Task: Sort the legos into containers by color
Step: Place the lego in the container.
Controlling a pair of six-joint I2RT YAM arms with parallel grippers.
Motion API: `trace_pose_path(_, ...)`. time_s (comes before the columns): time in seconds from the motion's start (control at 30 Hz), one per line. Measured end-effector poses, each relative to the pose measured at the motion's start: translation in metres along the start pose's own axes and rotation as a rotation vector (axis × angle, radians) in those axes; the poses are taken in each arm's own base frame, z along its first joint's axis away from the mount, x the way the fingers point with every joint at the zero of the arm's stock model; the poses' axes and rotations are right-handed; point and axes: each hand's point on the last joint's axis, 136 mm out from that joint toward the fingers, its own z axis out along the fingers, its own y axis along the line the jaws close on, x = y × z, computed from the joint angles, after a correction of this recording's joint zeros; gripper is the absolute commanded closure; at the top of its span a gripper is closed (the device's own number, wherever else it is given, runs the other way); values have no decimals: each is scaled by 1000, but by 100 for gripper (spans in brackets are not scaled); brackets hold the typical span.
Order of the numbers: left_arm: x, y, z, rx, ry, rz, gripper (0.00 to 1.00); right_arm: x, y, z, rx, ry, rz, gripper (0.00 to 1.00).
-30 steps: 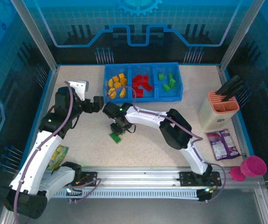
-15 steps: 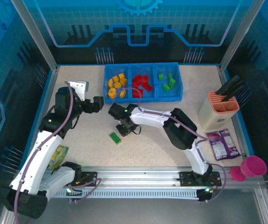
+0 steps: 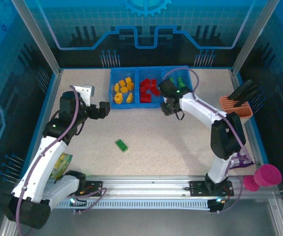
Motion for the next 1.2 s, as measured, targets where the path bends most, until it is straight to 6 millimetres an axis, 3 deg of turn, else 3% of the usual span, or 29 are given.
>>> trace_pose_path(0.27, 2, 1, 3, -2, 10, 0, 0, -85, -52, 44, 63, -107, 47, 74)
trace_pose_path(0.53, 8, 2, 12, -6, 40, -3, 1, -132, -82, 95, 76, -138, 106, 74)
trace_pose_path(0.7, 9, 3, 14, -8, 48, -4, 1, -159, -87, 120, 60, -170, 119, 72)
trace_pose_path(0.8, 9, 3, 14, -9, 49, -4, 1, -161, -84, 133, 49, -162, 116, 72)
trace_pose_path(1.2, 11, 4, 17, -13, 56, -7, 1, -125, -76, 170, 35, -42, 97, 70)
